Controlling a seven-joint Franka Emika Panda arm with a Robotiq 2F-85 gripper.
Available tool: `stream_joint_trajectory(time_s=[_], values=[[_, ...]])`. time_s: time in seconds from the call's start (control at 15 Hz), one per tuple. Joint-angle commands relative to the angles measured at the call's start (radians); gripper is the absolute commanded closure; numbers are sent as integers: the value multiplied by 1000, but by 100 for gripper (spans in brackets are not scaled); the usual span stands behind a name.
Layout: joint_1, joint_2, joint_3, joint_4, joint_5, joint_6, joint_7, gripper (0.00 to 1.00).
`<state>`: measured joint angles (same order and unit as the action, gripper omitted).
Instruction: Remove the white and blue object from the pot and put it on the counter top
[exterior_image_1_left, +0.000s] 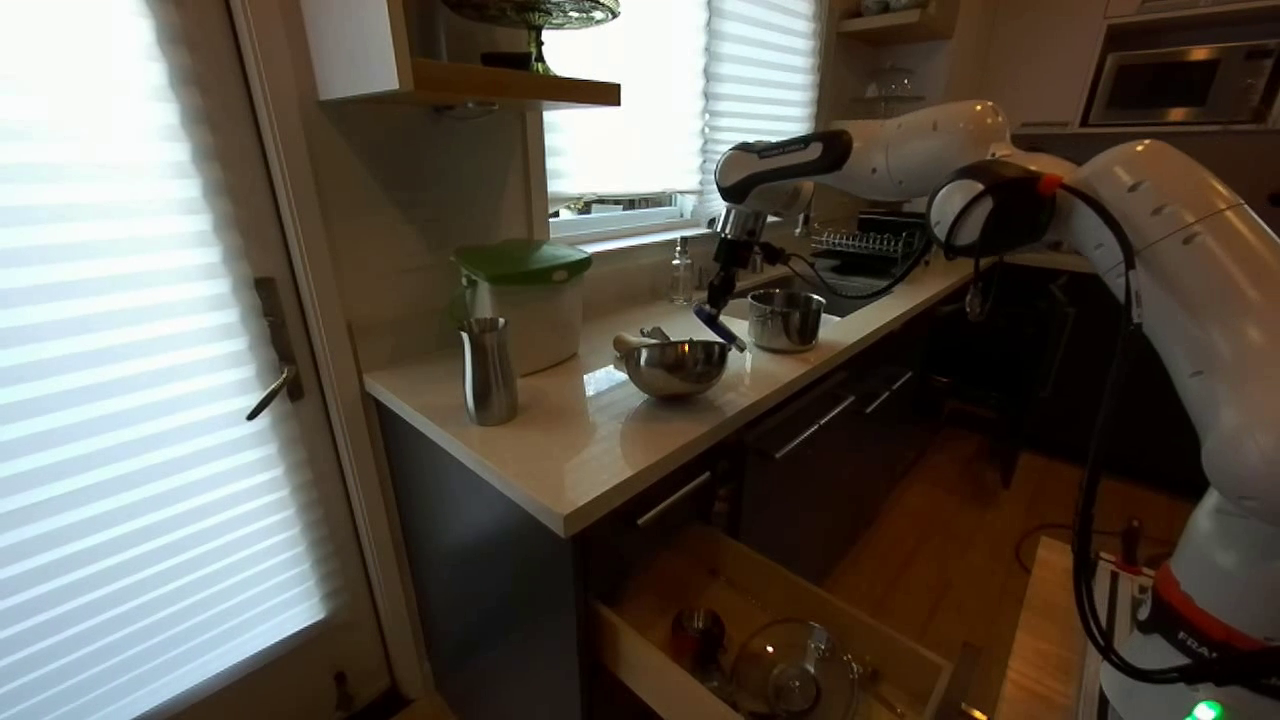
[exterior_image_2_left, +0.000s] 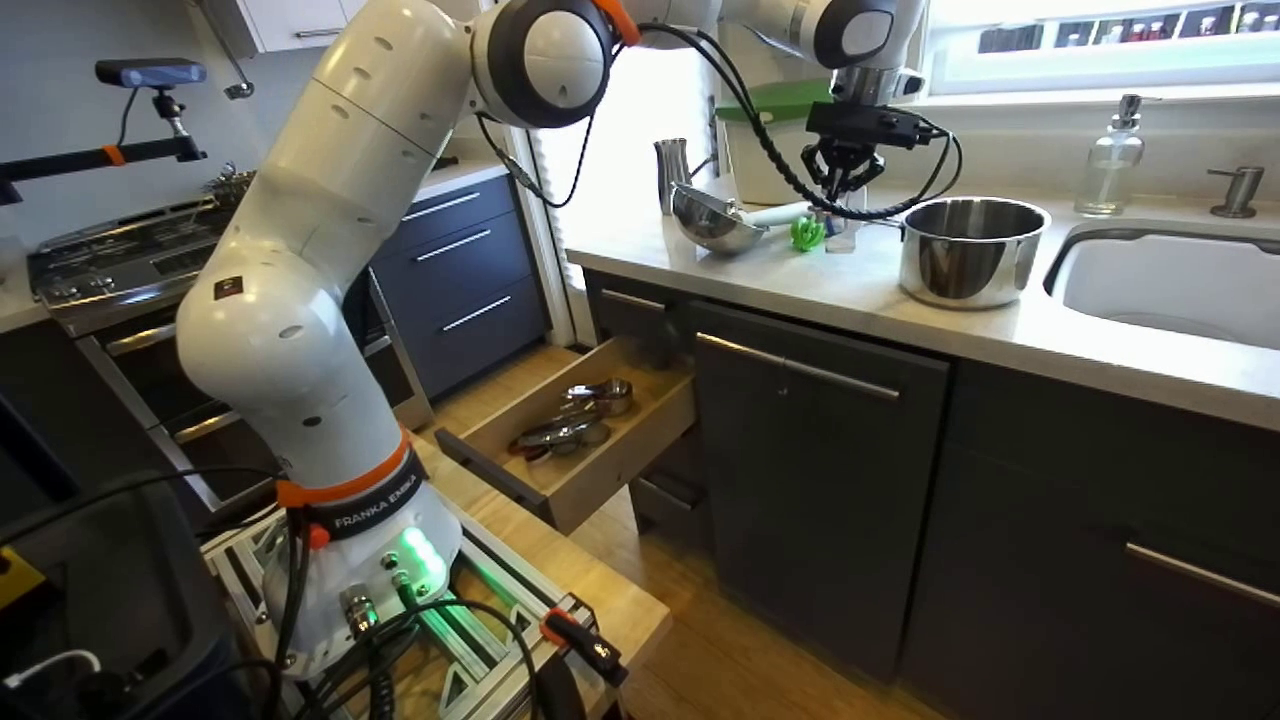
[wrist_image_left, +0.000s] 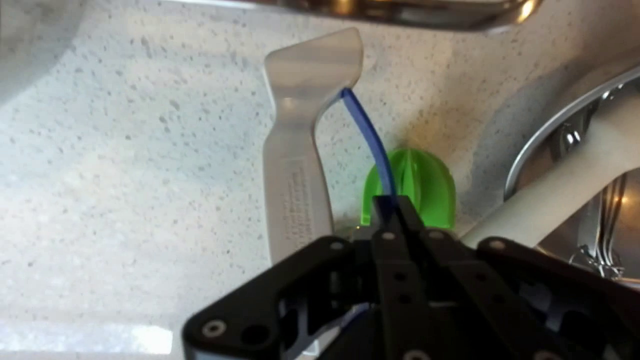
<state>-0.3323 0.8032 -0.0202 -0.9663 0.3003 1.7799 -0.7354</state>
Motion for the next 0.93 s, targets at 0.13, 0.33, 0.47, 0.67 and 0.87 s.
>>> stream_joint_trajectory(time_s=[0.13,0.33,0.47,0.67,0.87], values=[[-7,130,11,196,-85,-175,74,99],[-9,177,7,266,-113,-204,117,99],[-2,195,-12,286,-100,-212,141,99],[-3,224,-8,313,-90,-219,168,71],[-8,229,-2,330,-80,-208,185,57]])
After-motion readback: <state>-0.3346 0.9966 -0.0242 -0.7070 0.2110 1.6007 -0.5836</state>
